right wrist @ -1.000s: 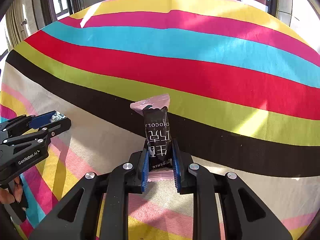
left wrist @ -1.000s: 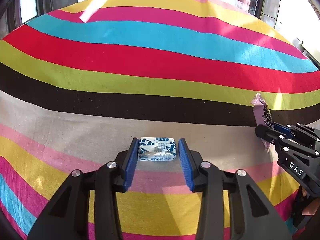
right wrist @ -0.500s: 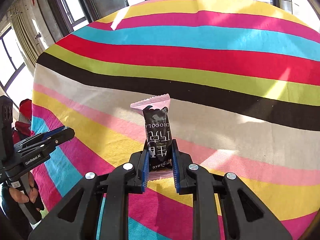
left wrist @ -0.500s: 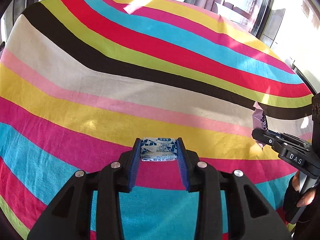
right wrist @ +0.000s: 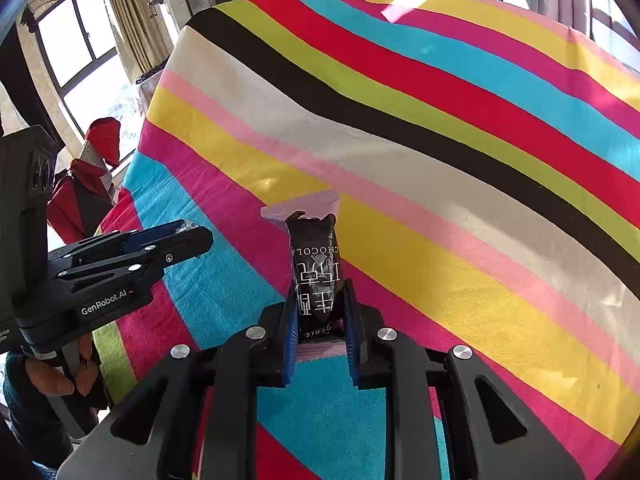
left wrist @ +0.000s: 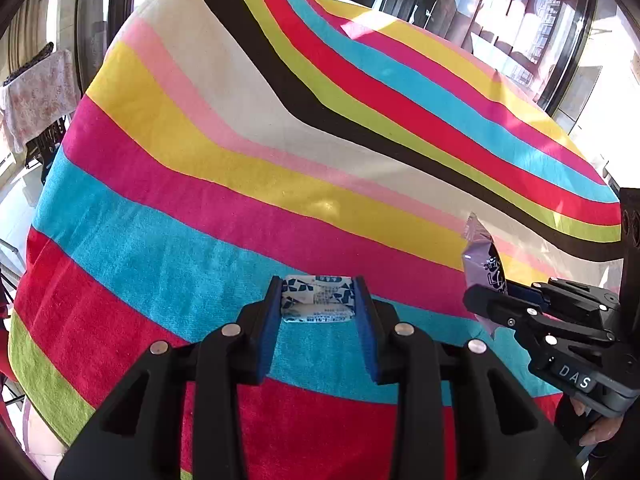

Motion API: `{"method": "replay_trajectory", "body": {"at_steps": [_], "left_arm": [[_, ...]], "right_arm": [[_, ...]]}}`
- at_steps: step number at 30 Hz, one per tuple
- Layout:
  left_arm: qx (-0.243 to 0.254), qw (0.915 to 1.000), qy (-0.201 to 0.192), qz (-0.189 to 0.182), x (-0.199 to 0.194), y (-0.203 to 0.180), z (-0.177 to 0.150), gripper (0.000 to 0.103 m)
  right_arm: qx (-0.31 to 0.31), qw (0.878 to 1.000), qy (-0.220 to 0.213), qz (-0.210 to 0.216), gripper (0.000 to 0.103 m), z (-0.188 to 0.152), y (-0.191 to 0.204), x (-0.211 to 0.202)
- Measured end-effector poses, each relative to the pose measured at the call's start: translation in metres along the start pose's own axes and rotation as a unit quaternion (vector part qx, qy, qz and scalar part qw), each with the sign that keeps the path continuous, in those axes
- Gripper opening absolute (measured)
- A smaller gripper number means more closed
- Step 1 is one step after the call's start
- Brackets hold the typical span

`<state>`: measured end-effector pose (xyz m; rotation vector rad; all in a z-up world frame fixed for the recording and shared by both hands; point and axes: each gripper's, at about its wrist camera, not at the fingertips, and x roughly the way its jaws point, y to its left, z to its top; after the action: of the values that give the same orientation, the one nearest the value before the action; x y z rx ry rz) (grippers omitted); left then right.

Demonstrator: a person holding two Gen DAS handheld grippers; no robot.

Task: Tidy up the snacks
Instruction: 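Carry both packets over the white box, then open both tools to drop the packets into the white box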

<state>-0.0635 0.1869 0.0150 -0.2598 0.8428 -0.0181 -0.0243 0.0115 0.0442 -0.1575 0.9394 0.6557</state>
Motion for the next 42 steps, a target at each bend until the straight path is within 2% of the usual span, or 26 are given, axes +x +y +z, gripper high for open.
{"method": "replay_trajectory", "body": {"at_steps": [10,23,32,37,42], "left_arm": [[-0.038,0.9990,-0.016,0.016,-0.034,0.046,-0.023,0.035],[-0.082,0.9955,-0.030,0.037,-0.080,0.085,-0.067,0.035],[-0.106,0.9917,-0.043,0.058,-0.108,0.105,-0.093,0.035],[-0.128,0.9861,-0.031,0.101,-0.115,0.124,-0.121,0.035],[-0.157,0.9770,-0.009,0.144,-0.116,0.145,-0.156,0.035]], "right_arm": [[-0.058,0.997,0.013,0.045,0.020,0.007,0.069,0.019],[-0.123,0.987,0.043,0.091,0.020,-0.008,0.139,0.029],[-0.157,0.981,0.033,0.108,0.020,-0.017,0.176,0.018],[-0.168,0.977,0.036,0.126,0.020,-0.027,0.195,0.012],[-0.201,0.966,0.052,0.151,0.020,-0.050,0.223,0.012]]}}
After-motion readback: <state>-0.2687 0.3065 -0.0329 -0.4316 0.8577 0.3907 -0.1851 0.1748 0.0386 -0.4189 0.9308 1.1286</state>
